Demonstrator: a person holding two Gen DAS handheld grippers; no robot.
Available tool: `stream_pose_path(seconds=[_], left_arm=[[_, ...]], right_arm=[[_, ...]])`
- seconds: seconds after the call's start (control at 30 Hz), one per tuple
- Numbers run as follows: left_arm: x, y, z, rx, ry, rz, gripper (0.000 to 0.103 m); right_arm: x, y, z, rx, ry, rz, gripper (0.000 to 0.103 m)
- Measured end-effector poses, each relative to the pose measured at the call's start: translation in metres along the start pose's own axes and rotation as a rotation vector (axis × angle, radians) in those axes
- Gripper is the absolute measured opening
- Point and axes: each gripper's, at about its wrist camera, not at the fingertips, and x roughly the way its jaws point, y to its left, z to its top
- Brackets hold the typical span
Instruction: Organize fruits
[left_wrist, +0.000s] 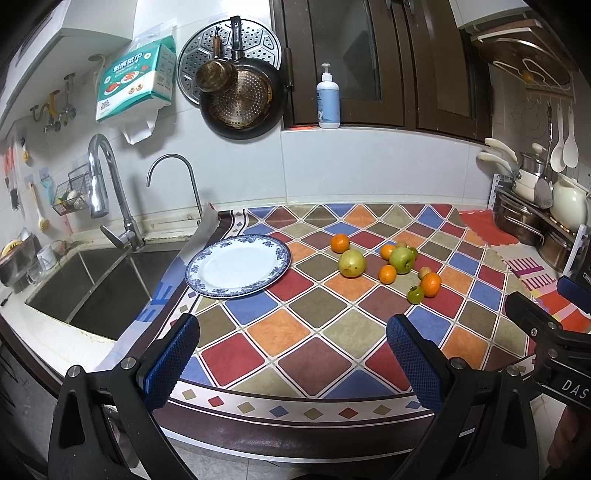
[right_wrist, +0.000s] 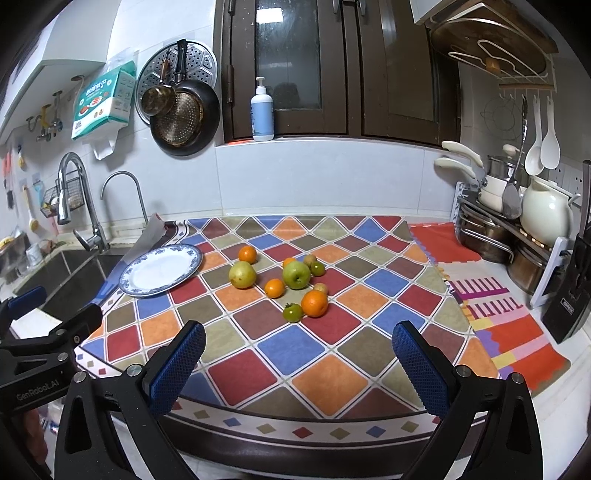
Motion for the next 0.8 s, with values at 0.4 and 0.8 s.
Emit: stream_pose_path(seconds=[0.4, 0.8], left_arm=[[0.014, -0.007, 0.005, 0.015, 0.007, -0.007, 0.103], [0.051, -0.012, 0.018, 0.098, 0.015, -0.072, 0.103]], right_arm=[[0.005, 0.000, 0.001, 0.006, 0.010, 0.000, 0.102], [0.041, 0.000, 0.006, 0.055, 0.059, -0.001, 0.102]])
